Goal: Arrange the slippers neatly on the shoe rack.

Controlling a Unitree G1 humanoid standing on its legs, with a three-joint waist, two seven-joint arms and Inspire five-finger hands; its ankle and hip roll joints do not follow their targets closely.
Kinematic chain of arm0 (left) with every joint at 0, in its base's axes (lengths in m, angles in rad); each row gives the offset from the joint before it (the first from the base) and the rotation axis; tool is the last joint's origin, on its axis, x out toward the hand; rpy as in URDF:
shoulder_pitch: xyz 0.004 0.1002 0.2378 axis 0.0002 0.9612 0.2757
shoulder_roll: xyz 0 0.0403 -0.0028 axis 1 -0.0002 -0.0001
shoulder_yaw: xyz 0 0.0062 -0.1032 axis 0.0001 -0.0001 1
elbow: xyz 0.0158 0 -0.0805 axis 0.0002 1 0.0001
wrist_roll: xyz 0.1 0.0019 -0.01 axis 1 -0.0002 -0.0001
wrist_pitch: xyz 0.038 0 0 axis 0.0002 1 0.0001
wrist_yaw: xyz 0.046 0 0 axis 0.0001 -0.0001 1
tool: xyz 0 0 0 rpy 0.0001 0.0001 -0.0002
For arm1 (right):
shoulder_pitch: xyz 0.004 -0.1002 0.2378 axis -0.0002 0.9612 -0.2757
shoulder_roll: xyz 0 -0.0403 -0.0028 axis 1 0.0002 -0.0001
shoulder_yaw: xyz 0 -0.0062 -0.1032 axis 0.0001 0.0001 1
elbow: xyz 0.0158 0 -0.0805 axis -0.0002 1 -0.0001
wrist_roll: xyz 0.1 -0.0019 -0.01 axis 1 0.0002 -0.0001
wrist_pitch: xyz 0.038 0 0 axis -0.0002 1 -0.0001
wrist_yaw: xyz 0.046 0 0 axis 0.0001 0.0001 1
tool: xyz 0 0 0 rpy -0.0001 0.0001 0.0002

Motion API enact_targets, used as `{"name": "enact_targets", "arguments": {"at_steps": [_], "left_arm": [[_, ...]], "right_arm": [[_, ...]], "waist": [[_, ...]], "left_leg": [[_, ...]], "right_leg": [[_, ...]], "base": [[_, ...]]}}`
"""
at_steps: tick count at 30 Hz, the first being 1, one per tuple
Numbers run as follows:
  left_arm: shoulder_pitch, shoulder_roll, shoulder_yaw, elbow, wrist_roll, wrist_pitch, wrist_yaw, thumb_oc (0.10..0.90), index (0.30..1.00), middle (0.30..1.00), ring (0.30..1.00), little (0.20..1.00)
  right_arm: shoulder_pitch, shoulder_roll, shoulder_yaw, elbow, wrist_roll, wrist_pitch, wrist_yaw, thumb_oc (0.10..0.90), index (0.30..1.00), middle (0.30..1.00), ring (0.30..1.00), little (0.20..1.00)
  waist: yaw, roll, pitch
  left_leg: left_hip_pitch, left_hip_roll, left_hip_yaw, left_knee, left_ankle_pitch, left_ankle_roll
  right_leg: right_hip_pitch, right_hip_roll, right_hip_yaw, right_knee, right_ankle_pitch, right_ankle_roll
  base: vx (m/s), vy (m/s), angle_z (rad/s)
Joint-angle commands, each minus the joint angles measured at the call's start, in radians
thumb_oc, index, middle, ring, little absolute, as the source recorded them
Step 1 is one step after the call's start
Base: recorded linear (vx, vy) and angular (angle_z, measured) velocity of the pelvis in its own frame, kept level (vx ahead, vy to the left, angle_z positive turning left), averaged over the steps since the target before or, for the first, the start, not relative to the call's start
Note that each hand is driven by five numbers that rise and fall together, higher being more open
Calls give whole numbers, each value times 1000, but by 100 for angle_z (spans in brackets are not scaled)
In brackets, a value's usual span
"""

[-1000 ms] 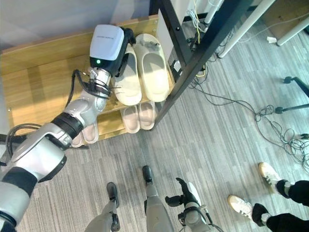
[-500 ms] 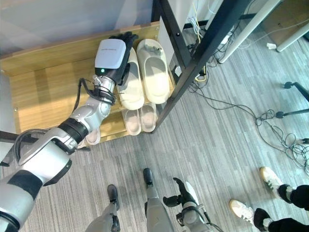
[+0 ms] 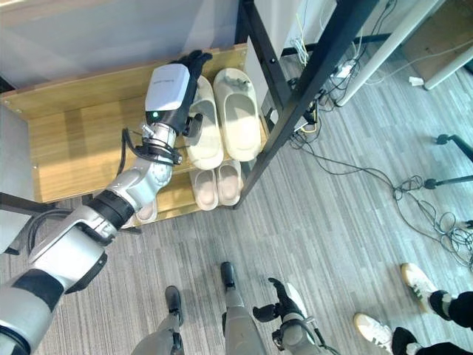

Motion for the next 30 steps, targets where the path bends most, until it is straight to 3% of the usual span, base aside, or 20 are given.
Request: {"name": "enact_targets", "arguments": {"at_steps": [1,8,11,12,16,17,19,20,21,22,24,26,28,30], "left_arm": [[-67,6,53,-31,20,-71,30,800,900,900,900,900],[114,105,127,-243,55,-96,8,800,900,900,900,900],[300,157,204,-402,-27,-180,-46,800,900,900,900,900],[307,160,207,-409,-27,-178,-50,800,900,900,900,900],[569,232,312,-610,-107,-263,-114,800,900,900,900,900],[732,228,388,-693,-203,-316,-153,800,900,900,900,900],[909,196,448,-753,-314,-367,-161,800,900,900,900,900],[916,196,451,-758,-316,-366,-164,800,900,900,900,900],[1078,180,492,-803,-430,-411,-224,800,900,900,900,900],[1085,181,496,-808,-434,-409,-229,800,900,900,900,900],[1213,154,518,-820,-585,-417,-312,800,900,900,900,900],[1347,150,503,-752,-650,-402,-406,800,900,900,900,900],[1367,165,485,-716,-628,-400,-421,800,900,900,900,900],[1387,148,437,-474,-514,-347,-403,800,900,900,900,900]], "right_arm": [[43,-14,-38,42,22,-3,1,800,900,900,900,900],[68,23,-81,67,43,14,16,800,900,900,900,900],[93,56,-112,85,38,33,27,800,900,900,900,900],[95,56,-110,85,38,33,27,800,900,900,900,900],[113,77,-141,93,43,42,35,800,900,900,900,900],[122,88,-160,91,36,45,37,800,900,900,900,900],[132,96,-164,90,29,50,40,800,900,900,900,900],[135,95,-161,89,28,50,40,800,900,900,900,900],[129,95,-169,92,22,51,45,800,900,900,900,900],[131,94,-166,92,22,51,45,800,900,900,900,900],[131,88,-180,90,17,55,46,800,900,900,900,900],[137,80,-195,99,24,52,55,800,900,900,900,900],[140,77,-199,100,25,52,57,800,900,900,900,900],[143,71,-204,107,29,47,55,800,900,900,900,900]], "waist": [[26,4,-59],[49,1,-87],[67,5,-118],[65,5,-118],[89,10,-149],[108,12,-163],[125,12,-180],[123,12,-182],[141,11,-192],[140,11,-194],[155,10,-200],[175,8,-205],[177,8,-206],[180,7,-213]], "left_leg": [[-10,-9,-45,2,-57,-10],[53,-5,-46,2,-63,-12],[105,-9,-49,2,-71,-12],[107,-8,-49,2,-71,-13],[148,-12,-50,2,-78,-12],[164,-14,-48,2,-80,-10],[179,-15,-46,2,-82,-8],[180,-15,-45,2,-82,-8],[194,-16,-47,2,-82,-5],[196,-16,-47,2,-82,-5],[209,-15,-53,2,-80,-3],[230,-14,-62,2,-81,-2],[239,-12,-66,2,-84,-2],[254,-9,-71,2,-85,-2]], "right_leg": [[56,12,8,5,-130,78],[125,12,-5,5,-147,78],[182,11,-18,5,-161,76],[185,11,-18,5,-161,76],[224,10,-28,5,-166,76],[240,8,-31,5,-168,77],[258,8,-31,5,-171,76],[259,9,-31,5,-171,76],[274,10,-33,5,-173,74],[275,10,-33,5,-174,74],[292,11,-36,5,-176,70],[324,12,-49,5,-183,68],[336,12,-54,5,-186,68],[357,12,-66,5,-191,68]], "base": [[0,0,0],[23,-6,0],[47,-11,1],[14,-8,4],[-11,1,17],[-33,2,6],[-17,-4,-4],[0,0,0],[-12,-11,6],[-17,-18,-4],[-6,-9,3],[-23,-26,16],[-6,-11,17],[-16,1,18]]}}
